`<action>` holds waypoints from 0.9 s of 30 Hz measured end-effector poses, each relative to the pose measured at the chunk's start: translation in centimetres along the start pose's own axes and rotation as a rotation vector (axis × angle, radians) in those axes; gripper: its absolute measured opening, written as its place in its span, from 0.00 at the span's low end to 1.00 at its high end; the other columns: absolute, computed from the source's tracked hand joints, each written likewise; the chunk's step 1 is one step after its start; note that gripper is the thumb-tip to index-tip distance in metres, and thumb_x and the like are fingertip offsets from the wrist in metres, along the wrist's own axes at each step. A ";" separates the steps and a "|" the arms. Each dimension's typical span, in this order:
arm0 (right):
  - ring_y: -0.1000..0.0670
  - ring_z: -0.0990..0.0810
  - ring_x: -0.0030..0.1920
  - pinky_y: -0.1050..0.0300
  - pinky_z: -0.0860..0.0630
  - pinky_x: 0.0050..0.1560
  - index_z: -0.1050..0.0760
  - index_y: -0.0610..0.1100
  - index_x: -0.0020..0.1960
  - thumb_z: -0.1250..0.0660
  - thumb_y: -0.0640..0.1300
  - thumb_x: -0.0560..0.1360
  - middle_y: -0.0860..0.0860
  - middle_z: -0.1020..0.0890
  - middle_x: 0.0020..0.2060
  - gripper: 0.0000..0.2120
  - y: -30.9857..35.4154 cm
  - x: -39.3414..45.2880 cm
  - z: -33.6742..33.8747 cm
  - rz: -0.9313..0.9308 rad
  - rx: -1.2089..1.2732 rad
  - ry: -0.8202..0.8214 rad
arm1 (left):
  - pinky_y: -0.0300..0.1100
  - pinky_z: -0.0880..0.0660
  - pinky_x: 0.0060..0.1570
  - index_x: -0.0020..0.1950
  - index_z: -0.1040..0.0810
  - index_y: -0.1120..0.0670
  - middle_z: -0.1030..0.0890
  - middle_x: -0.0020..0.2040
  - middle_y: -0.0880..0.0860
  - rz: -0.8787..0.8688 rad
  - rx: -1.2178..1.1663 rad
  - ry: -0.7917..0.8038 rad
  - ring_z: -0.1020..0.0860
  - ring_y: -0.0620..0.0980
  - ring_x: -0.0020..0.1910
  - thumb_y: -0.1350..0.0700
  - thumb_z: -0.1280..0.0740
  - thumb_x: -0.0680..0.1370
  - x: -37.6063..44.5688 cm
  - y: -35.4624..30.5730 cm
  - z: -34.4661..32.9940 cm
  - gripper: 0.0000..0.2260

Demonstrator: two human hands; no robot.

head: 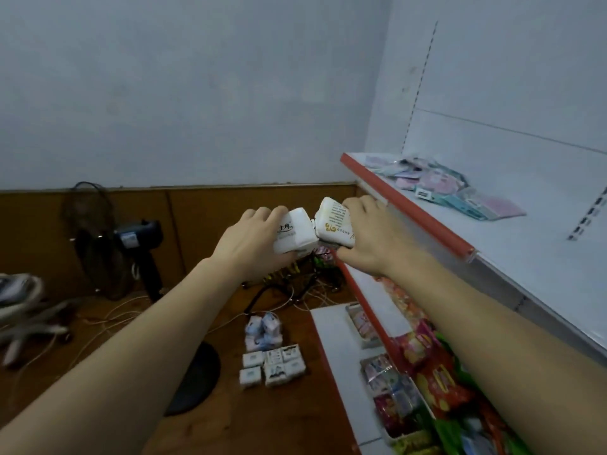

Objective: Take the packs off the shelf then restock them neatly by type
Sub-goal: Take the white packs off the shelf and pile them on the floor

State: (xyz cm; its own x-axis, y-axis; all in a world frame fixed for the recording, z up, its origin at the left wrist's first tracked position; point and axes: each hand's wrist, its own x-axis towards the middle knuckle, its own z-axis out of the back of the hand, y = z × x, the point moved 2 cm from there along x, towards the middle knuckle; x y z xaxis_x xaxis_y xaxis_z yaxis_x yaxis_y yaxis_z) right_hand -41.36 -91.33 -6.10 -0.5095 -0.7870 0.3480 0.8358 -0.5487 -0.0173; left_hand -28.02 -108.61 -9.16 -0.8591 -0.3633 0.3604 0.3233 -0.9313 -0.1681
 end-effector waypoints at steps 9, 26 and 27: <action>0.45 0.30 0.61 0.52 0.27 0.46 0.41 0.49 0.70 0.30 0.58 0.70 0.48 0.31 0.62 0.35 -2.3 8.8 -15.9 0.004 0.101 0.171 | 0.48 0.25 0.54 0.76 0.45 0.46 0.31 0.67 0.50 0.173 0.001 0.210 0.33 0.54 0.65 0.36 0.31 0.73 6.1 7.0 -13.3 0.38; 0.43 0.35 0.66 0.49 0.28 0.55 0.44 0.47 0.74 0.30 0.53 0.72 0.46 0.33 0.66 0.37 -6.7 22.8 -48.4 -0.102 0.270 0.556 | 0.51 0.24 0.57 0.78 0.46 0.47 0.36 0.74 0.49 0.351 -0.075 0.561 0.38 0.55 0.71 0.41 0.31 0.76 14.7 20.0 -43.6 0.37; 0.43 0.35 0.66 0.49 0.28 0.55 0.44 0.47 0.74 0.30 0.52 0.72 0.46 0.33 0.66 0.36 -6.7 23.1 -50.7 -0.114 0.268 0.578 | 0.51 0.24 0.57 0.79 0.47 0.48 0.37 0.74 0.50 0.354 -0.084 0.583 0.38 0.56 0.71 0.41 0.31 0.76 14.7 21.1 -45.8 0.37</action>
State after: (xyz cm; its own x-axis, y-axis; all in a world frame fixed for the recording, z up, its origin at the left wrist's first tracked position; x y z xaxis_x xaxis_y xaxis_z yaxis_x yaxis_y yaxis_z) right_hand -69.09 -120.14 -45.43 -0.5633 -0.7942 -0.2279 0.7542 -0.6069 0.2506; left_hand -52.02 -132.30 -49.40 -0.7883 -0.5488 -0.2782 0.6121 -0.7453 -0.2642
